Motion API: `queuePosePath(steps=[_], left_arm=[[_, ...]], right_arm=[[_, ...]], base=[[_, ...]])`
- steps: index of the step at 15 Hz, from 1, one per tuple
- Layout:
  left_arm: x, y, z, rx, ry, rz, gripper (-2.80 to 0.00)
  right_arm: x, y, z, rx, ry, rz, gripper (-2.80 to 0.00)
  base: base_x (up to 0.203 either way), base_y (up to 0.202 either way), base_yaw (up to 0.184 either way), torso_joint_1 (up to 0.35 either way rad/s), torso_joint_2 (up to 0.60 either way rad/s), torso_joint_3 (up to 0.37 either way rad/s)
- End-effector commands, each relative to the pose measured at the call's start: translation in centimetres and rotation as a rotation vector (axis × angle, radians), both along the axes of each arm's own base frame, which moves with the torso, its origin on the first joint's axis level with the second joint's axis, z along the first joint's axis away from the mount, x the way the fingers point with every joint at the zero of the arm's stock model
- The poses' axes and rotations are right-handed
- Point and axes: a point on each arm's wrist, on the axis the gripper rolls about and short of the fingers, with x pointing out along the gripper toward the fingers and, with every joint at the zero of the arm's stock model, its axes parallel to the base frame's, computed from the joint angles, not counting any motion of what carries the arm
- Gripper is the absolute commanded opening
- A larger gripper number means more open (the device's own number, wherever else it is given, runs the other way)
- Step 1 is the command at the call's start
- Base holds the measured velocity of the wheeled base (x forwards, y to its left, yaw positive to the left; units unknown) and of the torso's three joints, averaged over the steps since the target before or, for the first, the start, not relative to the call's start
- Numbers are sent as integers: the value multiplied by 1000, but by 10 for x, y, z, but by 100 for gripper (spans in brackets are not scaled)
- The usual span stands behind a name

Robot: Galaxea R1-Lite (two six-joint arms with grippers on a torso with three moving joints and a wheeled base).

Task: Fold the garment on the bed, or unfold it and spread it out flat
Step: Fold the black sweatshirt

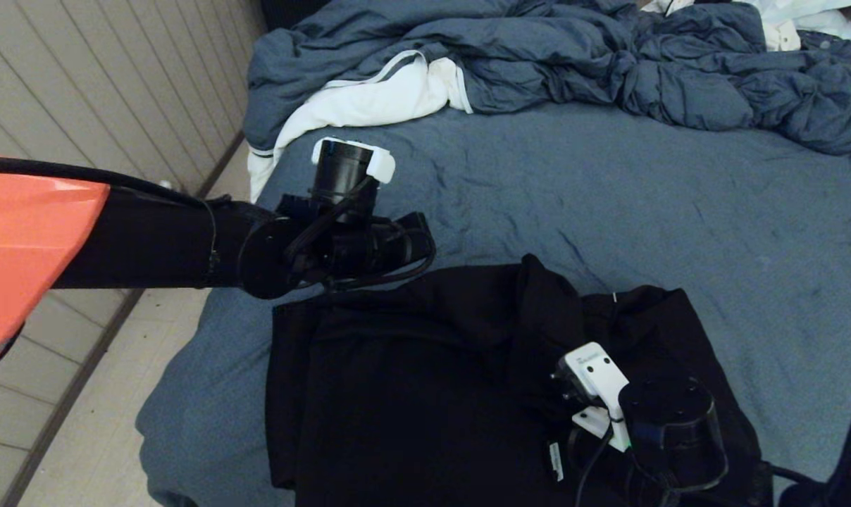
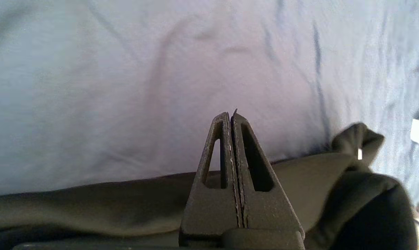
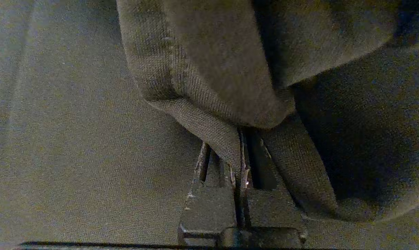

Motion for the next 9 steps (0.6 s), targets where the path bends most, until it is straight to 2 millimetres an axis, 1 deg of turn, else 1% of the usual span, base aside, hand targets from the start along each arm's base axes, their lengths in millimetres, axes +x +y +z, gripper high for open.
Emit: queuePosePath(steps=[1, 2, 5, 7, 9], left_arm=[[0, -15, -2, 0, 8, -24, -280], [-6, -21, 1, 0, 9, -43, -280], [-24, -30, 4, 1, 13, -87, -280], [-34, -37, -4, 21, 32, -118, -280], [-40, -39, -19, 58, 65, -135, -280]], right_arm=[[1, 1, -3, -5, 7, -2, -280], [1, 1, -5, -8, 13, -4, -280], [3, 3, -7, -12, 18, -4, -280], [4, 3, -6, -8, 15, -8, -280], [5, 0, -4, -5, 8, -18, -280]], base=[[0, 0, 0, 0, 0, 0], [0, 0, 0, 0, 0, 0], [0, 0, 0, 0, 0, 0], [0, 0, 0, 0, 0, 0], [0, 0, 0, 0, 0, 0]])
